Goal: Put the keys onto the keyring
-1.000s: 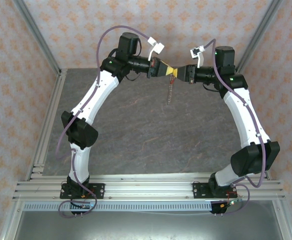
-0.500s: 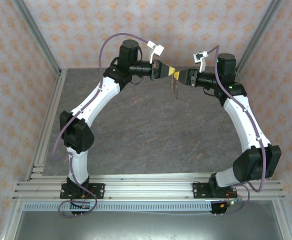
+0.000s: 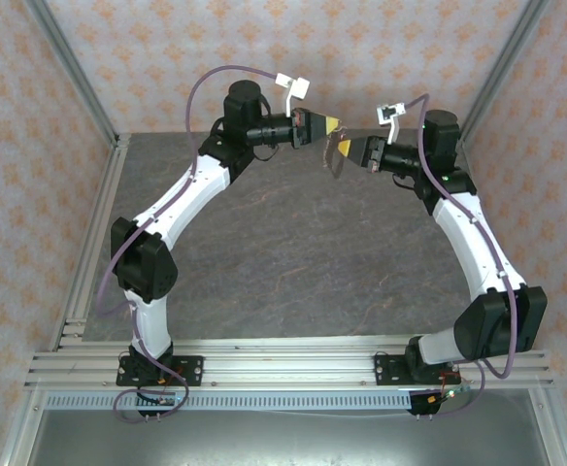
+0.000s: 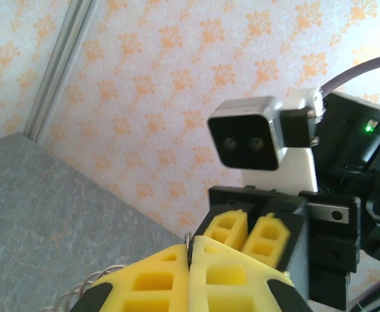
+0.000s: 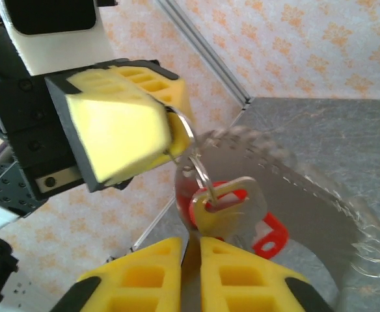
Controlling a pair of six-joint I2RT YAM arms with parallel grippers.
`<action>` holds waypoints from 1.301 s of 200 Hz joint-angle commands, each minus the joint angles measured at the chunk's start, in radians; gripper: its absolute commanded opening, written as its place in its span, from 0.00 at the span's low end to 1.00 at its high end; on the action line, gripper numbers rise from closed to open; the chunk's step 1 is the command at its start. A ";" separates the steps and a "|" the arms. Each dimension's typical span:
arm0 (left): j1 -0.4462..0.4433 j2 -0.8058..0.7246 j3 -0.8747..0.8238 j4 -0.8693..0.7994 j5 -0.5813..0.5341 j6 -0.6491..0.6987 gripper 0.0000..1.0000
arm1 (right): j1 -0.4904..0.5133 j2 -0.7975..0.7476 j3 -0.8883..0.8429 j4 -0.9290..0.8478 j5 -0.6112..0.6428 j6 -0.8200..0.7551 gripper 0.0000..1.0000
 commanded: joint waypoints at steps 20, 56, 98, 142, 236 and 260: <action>0.001 -0.061 -0.024 0.148 -0.028 -0.075 0.00 | 0.005 -0.021 -0.025 0.132 -0.022 0.064 0.00; 0.000 -0.076 -0.076 0.227 -0.060 -0.118 0.00 | 0.008 -0.025 -0.046 0.213 -0.024 0.129 0.00; -0.005 -0.100 -0.146 0.316 -0.123 -0.160 0.00 | 0.060 -0.033 -0.038 0.194 -0.004 0.113 0.00; -0.014 -0.100 -0.177 0.371 -0.141 -0.197 0.00 | 0.113 -0.018 0.002 0.129 0.026 0.075 0.00; -0.014 -0.101 -0.241 0.631 -0.174 -0.382 0.00 | -0.068 -0.237 -0.060 0.167 0.143 0.123 0.36; -0.015 -0.093 -0.240 0.686 -0.170 -0.422 0.00 | -0.074 -0.245 -0.063 0.196 0.215 0.159 0.35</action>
